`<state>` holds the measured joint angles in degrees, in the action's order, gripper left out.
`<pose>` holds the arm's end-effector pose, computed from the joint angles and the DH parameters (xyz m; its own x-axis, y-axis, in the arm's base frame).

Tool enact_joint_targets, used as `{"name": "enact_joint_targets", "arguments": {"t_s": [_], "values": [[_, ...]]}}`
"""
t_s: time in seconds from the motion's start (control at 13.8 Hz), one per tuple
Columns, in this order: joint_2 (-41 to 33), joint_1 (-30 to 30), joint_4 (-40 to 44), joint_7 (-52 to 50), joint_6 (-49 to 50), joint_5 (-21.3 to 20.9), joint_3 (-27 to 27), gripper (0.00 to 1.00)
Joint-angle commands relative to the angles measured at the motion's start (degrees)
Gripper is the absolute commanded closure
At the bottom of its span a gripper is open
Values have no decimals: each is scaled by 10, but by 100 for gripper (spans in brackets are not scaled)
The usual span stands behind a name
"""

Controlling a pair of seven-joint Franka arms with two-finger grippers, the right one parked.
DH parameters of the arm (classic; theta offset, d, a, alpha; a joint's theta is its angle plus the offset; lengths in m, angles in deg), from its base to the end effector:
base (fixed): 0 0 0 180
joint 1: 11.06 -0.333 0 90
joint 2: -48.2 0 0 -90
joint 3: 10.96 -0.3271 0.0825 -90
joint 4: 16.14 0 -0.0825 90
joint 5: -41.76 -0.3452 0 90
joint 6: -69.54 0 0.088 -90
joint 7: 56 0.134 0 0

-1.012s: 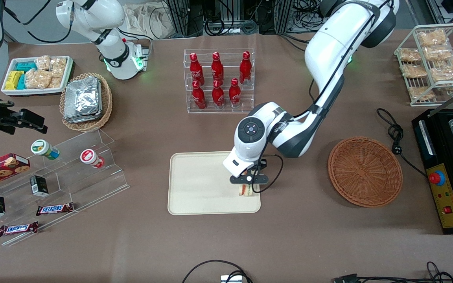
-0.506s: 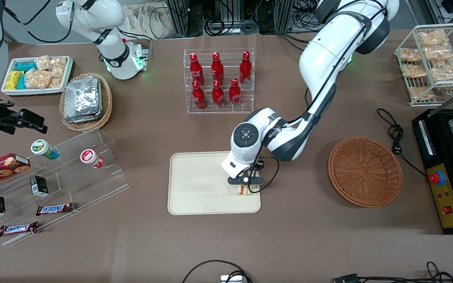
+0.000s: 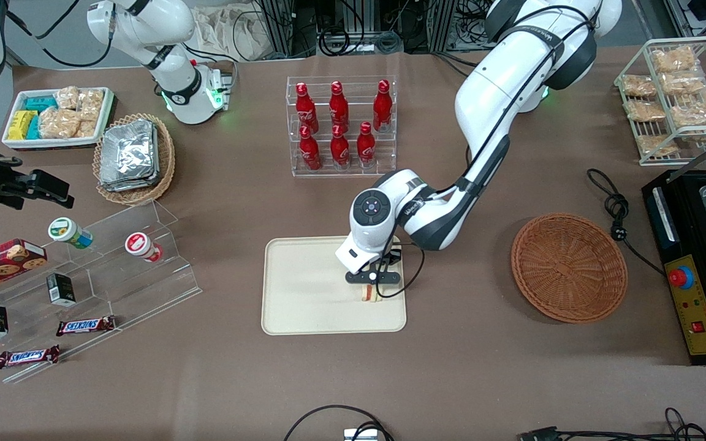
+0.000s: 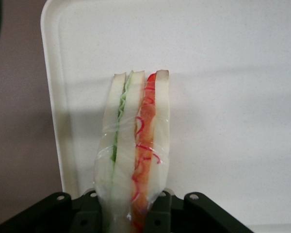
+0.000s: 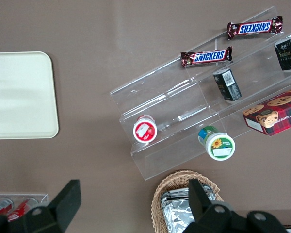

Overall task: Place sandwich from basket to tray
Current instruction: 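Lower the sandwich onto the tray and open the left gripper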

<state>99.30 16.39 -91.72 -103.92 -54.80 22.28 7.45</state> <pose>0.5523 -0.4624 0.2166 0.9987 -0.0426 0.0281 -0.0422 -0.9990 -0.0172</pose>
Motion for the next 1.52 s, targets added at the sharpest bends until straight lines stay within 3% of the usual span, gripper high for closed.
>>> {"name": "enact_joint_targets", "arguments": {"t_s": [0.0, 0.14, 0.22, 0.29, 0.51, 0.8, 1.45], "values": [[15, 9, 28, -9, -3, -14, -7, 66], [18, 9, 28, -10, -6, -14, -7, 40], [18, 9, 28, -15, -6, -14, -7, 16], [17, 9, 28, -45, -6, -14, -7, 0], [8, 8, 28, -126, -5, -36, -7, 0], [-34, -2, 29, -134, 59, -35, -7, 0], [-177, -131, 22, -119, 204, -7, -5, 0]]}}
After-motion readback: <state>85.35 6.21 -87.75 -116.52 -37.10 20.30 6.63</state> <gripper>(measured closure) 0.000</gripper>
